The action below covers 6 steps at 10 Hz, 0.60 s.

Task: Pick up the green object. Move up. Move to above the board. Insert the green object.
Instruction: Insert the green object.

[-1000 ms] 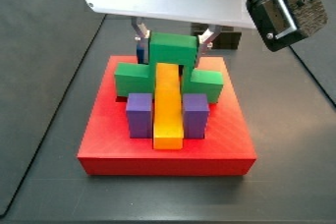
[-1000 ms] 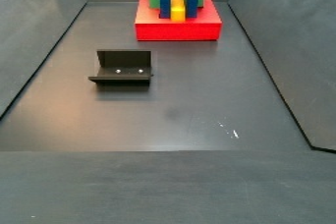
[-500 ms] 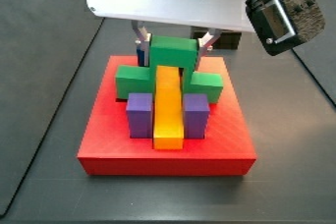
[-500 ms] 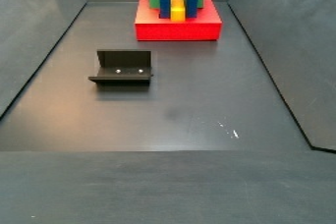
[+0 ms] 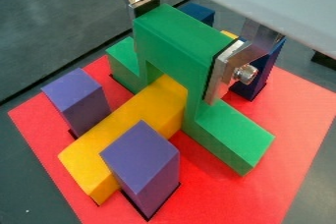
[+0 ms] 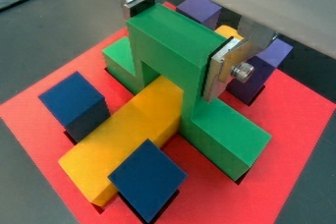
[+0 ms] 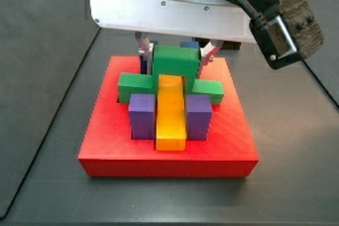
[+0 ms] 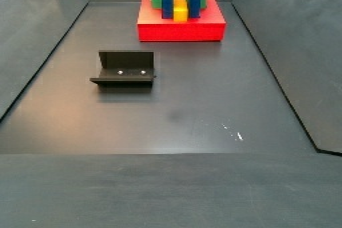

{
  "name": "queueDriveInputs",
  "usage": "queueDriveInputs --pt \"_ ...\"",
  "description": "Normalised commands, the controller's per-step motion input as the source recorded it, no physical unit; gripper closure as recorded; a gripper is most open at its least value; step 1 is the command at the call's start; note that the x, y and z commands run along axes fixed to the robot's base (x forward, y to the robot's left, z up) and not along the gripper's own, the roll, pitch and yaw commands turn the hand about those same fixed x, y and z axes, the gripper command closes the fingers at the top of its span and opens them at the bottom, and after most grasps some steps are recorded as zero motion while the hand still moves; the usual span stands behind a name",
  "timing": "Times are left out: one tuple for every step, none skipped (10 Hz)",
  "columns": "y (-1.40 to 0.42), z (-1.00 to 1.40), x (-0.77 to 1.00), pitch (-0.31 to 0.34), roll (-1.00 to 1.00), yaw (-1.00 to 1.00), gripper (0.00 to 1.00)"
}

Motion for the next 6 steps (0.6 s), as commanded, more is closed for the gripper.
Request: queueDriveInputs --pt "0.00 -0.61 0.13 -0.116 0.00 0.06 1.00" --pt "0.00 -0.71 0.13 -0.117 0.00 0.10 1.00" --pt "0.00 -0.81 0.07 -0.144 0.00 0.12 1.00" --pt "0.00 -0.83 0.08 -0.144 0.00 0.13 1.00" --pt "0.00 -0.83 0.12 -0.129 0.00 0.13 1.00" --pt "-0.02 -0.76 0.18 -0.094 0.00 0.12 1.00"
